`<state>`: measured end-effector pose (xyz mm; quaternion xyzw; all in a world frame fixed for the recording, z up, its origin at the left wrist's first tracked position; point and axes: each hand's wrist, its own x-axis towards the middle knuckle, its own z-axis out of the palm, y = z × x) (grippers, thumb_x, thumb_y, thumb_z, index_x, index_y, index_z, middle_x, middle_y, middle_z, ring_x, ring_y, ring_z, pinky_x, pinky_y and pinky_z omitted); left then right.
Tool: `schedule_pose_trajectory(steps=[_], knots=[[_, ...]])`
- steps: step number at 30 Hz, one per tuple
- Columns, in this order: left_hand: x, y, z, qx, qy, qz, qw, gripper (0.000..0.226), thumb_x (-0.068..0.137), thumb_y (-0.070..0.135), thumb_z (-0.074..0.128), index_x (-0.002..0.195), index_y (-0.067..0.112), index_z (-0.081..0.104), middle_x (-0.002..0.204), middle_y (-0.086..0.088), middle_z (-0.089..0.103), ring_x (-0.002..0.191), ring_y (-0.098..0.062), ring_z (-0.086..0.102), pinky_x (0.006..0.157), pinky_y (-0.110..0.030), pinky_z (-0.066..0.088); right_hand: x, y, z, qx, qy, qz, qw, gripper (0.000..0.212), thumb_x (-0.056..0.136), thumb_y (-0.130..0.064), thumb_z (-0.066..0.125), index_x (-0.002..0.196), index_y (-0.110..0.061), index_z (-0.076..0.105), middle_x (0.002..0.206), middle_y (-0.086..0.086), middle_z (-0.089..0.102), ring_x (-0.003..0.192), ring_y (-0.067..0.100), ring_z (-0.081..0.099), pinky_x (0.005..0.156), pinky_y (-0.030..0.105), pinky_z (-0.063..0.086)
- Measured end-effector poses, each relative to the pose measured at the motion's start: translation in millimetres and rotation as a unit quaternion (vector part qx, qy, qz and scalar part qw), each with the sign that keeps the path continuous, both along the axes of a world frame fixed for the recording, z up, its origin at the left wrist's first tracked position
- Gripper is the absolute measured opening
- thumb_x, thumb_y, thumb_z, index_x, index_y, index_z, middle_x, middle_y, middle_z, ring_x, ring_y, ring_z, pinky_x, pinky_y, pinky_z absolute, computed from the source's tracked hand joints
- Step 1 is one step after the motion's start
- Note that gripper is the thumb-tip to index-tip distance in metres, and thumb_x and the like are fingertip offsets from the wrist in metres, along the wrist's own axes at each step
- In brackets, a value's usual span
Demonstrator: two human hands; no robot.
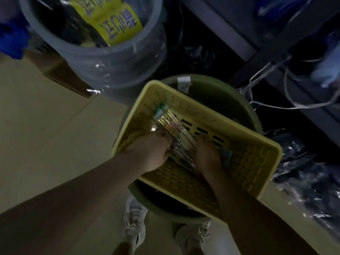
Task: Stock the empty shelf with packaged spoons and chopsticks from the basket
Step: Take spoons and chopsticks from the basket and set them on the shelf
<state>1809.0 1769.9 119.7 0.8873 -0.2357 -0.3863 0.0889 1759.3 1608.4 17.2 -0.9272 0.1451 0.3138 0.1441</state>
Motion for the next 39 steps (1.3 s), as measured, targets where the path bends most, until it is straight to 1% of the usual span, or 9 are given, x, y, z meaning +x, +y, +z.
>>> schedule_pose_trajectory(steps=[3, 7, 12, 15, 20, 27, 32, 34, 39], knots=[[9, -14, -30, 0.049, 0.023, -0.022, 0.998, 0.033, 0.093, 0.017, 0.043, 0.125, 0.015, 0.047, 0.121, -0.008, 0.055, 0.091, -0.018, 0.054, 0.071, -0.028, 0.043, 3, -7, -6, 0.041, 0.013, 0.012, 0.999, 0.033, 0.091, -0.018, 0.052, 0.124, -0.014, 0.047, 0.119, 0.011, 0.061, 0.108, 0.031, 0.059, 0.081, 0.034, 0.048], [13, -21, -56, 0.066, 0.044, -0.059, 0.995, 0.043, 0.090, 0.007, 0.042, 0.132, 0.015, 0.041, 0.136, -0.010, 0.045, 0.118, -0.026, 0.049, 0.086, -0.035, 0.044, 9, -22, 8, 0.067, 0.031, -0.007, 0.997, 0.023, 0.095, -0.017, 0.046, 0.116, -0.011, 0.054, 0.116, 0.013, 0.062, 0.105, 0.030, 0.060, 0.080, 0.030, 0.045], [-1, -28, -75, 0.100, -0.044, -0.183, 0.977, 0.059, 0.091, 0.023, 0.047, 0.143, 0.017, 0.021, 0.153, -0.009, 0.015, 0.142, -0.029, 0.009, 0.116, -0.041, 0.010, 11, -28, 24, 0.028, 0.048, 0.030, 0.998, 0.030, 0.096, -0.024, 0.045, 0.118, -0.005, 0.048, 0.114, 0.016, 0.058, 0.099, 0.027, 0.061, 0.049, 0.019, 0.030], [-2, -27, -81, 0.122, -0.067, -0.170, 0.976, 0.061, 0.089, 0.022, 0.047, 0.143, 0.020, 0.018, 0.154, -0.011, 0.008, 0.143, -0.030, 0.002, 0.116, -0.043, 0.008, 7, -28, 25, 0.051, 0.063, 0.028, 0.996, 0.031, 0.097, -0.023, 0.042, 0.124, -0.007, 0.041, 0.116, 0.017, 0.060, 0.101, 0.027, 0.062, 0.061, 0.025, 0.042], [5, -35, -87, 0.149, -0.056, -0.151, 0.976, 0.050, 0.092, 0.019, 0.040, 0.139, 0.016, 0.022, 0.143, -0.019, 0.032, 0.131, -0.036, 0.033, 0.099, -0.046, 0.036, 3, -27, 33, 0.111, 0.039, -0.022, 0.993, 0.034, 0.099, -0.027, 0.034, 0.126, -0.008, 0.040, 0.121, 0.019, 0.058, 0.104, 0.028, 0.061, 0.068, 0.025, 0.044], [12, -19, -76, 0.152, 0.042, -0.082, 0.984, 0.037, 0.094, 0.013, 0.037, 0.130, 0.015, 0.044, 0.132, -0.013, 0.053, 0.114, -0.029, 0.055, 0.088, -0.039, 0.045, 3, -31, 42, 0.139, 0.033, -0.030, 0.989, 0.036, 0.100, -0.034, 0.031, 0.115, -0.008, 0.051, 0.081, 0.001, 0.051, 0.061, 0.008, 0.044, 0.048, 0.019, 0.030], [14, -5, -10, 0.021, 0.007, 0.045, 0.999, 0.023, 0.093, 0.026, 0.045, 0.102, 0.011, 0.060, 0.102, -0.011, 0.065, 0.083, -0.019, 0.058, 0.076, -0.033, 0.047, 3, -37, 88, 0.164, 0.064, -0.049, 0.983, 0.038, 0.099, -0.032, 0.034, 0.125, -0.008, 0.049, 0.110, 0.015, 0.060, 0.097, 0.025, 0.060, 0.068, 0.026, 0.043], [13, 0, 26, -0.078, -0.013, 0.148, 0.986, 0.025, 0.090, 0.029, 0.052, 0.099, 0.011, 0.065, 0.095, -0.011, 0.069, 0.082, -0.020, 0.061, 0.075, -0.032, 0.048, 0, -41, 122, 0.232, 0.083, -0.102, 0.964, 0.037, 0.098, -0.032, 0.039, 0.123, -0.008, 0.051, 0.096, 0.008, 0.059, 0.086, 0.016, 0.060, 0.067, 0.024, 0.047], [0, -10, 145, -0.366, 0.093, 0.391, 0.839, 0.023, 0.079, 0.005, 0.066, 0.070, 0.026, 0.066, 0.059, 0.020, 0.069, 0.063, 0.008, 0.062, 0.062, -0.009, 0.049, -23, -62, 238, 0.339, -0.007, -0.166, 0.926, 0.014, 0.093, -0.014, 0.051, 0.083, -0.019, 0.059, 0.059, -0.002, 0.052, 0.038, 0.000, 0.045, 0.045, 0.021, 0.038]])
